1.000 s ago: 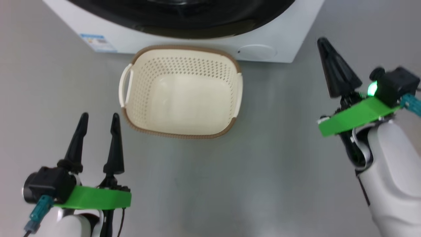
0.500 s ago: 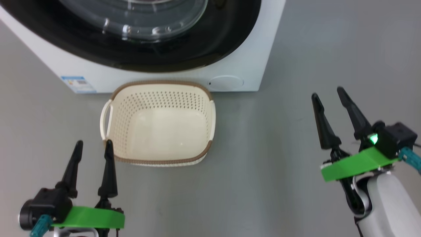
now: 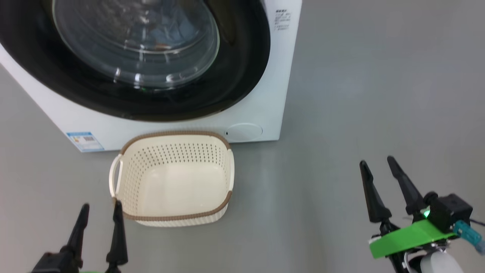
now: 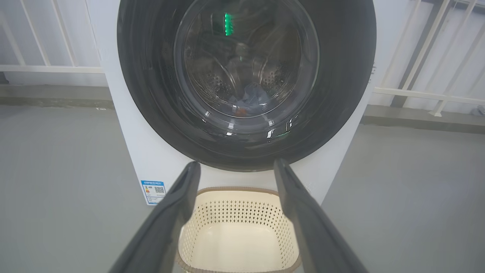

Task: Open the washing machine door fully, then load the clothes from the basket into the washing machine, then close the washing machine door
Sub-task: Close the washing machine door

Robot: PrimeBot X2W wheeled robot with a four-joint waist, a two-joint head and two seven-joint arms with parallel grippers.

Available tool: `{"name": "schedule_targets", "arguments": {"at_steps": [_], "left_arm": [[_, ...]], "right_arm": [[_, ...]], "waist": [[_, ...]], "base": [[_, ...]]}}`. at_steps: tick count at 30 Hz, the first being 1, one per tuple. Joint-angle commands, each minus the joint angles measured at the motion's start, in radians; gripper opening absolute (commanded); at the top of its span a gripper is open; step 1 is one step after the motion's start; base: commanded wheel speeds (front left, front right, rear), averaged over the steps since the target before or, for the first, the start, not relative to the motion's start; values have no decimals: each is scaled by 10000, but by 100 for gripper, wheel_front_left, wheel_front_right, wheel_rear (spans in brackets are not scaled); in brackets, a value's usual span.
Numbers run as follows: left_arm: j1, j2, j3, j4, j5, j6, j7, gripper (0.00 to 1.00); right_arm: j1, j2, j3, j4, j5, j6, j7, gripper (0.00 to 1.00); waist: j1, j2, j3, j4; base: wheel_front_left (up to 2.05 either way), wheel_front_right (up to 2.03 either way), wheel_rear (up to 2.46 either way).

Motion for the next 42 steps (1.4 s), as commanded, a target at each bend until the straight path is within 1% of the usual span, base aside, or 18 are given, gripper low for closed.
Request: {"name": "schedule_targets", "arguments": {"at_steps": [1,9,22,42], "left_arm": [[0,168,386,-225,95,50,-61,100],[474,168,570,-397,171,121,-61,100],[745,168,548,-529,195,401,-61,100],[719,168,547,-580,200,405,-61,100]], "right_arm": [[68,36,212,-287,-169,-59,-44,100],[555,234,-213,-414,-281,-59,-44,100],[808,403,-308,-472,-486,-59,-44,100],[833,450,-411,-456,-516,-59,-44,100]], "waist": [[0,0,-312,-178],[0,0,-482,-208],[0,0,-705,-175],[0,0,-700,94]], "base": [[0,0,0],[0,0,0],[0,0,0],[0,0,0]]}}
